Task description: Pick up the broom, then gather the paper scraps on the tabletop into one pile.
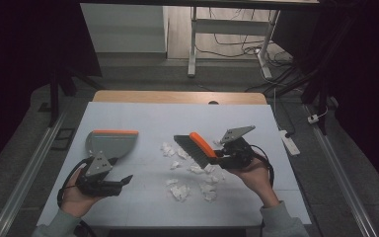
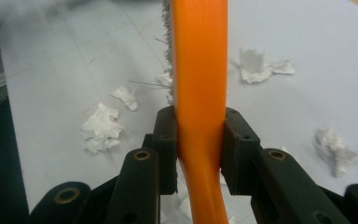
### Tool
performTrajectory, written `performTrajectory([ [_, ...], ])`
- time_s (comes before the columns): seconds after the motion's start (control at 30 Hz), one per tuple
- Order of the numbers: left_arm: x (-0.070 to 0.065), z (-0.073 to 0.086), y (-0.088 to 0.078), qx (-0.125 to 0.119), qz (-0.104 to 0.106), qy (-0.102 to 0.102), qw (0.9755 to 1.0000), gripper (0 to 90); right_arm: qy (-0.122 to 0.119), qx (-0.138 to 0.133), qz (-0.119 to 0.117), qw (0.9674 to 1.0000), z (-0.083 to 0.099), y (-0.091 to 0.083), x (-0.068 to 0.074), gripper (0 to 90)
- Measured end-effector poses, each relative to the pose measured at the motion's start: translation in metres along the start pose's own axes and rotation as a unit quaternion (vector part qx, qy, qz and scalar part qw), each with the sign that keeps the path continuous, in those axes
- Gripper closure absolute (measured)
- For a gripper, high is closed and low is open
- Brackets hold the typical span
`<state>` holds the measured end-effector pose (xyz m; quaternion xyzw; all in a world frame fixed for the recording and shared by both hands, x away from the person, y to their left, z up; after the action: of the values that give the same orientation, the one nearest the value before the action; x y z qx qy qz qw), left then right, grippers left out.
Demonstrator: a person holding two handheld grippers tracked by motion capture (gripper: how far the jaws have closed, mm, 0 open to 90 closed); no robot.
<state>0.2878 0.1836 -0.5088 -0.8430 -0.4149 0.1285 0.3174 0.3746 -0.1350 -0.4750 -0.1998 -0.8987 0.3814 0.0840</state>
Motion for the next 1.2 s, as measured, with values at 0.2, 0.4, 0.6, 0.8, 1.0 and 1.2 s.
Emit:
performTrajectory([
  [0.2,0.006,0.0,0.006,-0.01,0.01,-0.017,0.9998,26.6,0.016,-0.003,0.02,0.9997,-0.001,-0.006,-0.015,70.2],
  [0.4,0.009,-0.001,0.014,-0.009,0.017,-0.025,0.9995,26.5,0.026,0.019,0.047,0.9984,-0.006,-0.008,-0.043,70.2],
  [0.6,0.007,0.0,0.024,-0.001,0.029,-0.03,0.9991,26.5,0.03,0.074,0.086,0.9931,-0.008,0.001,-0.084,70.2],
  [0.8,0.0,-0.002,0.033,-0.004,0.044,-0.029,0.9986,27.4,0.039,0.127,0.099,0.9862,-0.001,0.022,-0.11,70.1],
  [1.0,0.001,0.007,0.032,0.008,0.032,-0.028,0.999,28.3,0.015,0.175,0.115,0.9777,-0.011,0.044,-0.122,70.1],
  [1.2,0.003,0.014,0.029,0.007,0.032,-0.04,0.9987,28.2,-0.013,0.216,0.132,0.9674,-0.029,0.07,-0.135,70.1],
])
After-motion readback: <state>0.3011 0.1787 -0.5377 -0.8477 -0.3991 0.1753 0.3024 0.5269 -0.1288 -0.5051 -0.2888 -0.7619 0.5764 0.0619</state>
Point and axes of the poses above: each handheld gripper's, and its own axes: y roughly forward along the jaws, z roughly out of its underside, x roughly to its left, the point moved 8 cm from there along y, roughly forward along the jaws, and after that the axes turned 2 degrees about -y, right-handed, at the moved point
